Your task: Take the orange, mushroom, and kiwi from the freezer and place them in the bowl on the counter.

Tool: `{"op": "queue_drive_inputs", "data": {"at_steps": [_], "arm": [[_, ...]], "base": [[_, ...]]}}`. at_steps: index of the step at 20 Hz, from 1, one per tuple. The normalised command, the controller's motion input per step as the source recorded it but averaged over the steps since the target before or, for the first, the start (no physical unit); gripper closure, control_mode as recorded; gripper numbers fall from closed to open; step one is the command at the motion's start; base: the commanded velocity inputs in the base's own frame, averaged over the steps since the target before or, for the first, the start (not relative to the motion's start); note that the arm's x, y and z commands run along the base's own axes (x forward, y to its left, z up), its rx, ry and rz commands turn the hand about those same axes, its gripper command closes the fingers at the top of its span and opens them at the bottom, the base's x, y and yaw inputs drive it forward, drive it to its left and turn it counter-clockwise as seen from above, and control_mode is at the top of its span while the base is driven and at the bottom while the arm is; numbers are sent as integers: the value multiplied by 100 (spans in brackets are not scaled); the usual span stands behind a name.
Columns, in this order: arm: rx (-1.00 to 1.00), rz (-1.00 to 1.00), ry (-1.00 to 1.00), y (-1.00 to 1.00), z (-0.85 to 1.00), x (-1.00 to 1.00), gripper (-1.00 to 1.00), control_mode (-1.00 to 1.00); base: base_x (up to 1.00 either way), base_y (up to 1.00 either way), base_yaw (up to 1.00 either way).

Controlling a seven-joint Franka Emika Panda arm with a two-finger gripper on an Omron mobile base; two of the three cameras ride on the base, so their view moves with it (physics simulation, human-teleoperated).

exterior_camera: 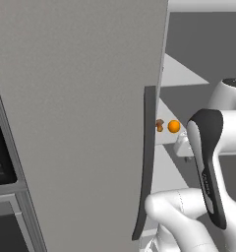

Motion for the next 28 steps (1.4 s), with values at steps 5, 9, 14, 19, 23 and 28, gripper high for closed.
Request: {"op": "queue_drive_inputs", "data": {"at_steps": [5,9,14,19,23,28], "arm": [[0,0,0,0,0,0,-100,100],[0,0,0,0,0,0,-100,100],[1,0,0,-11,0,19,-100,-100],[9,3,-7,-31,25,53,-100,-100],[0,1,-28,0,34,14,-100,-100],[-3,0,-12,0,30,42,-100,-100]], "base": [[88,-32,0],[97,-33,0],[39,-14,0],[0,0,0],[0,0,0],[0,0,0]]}}
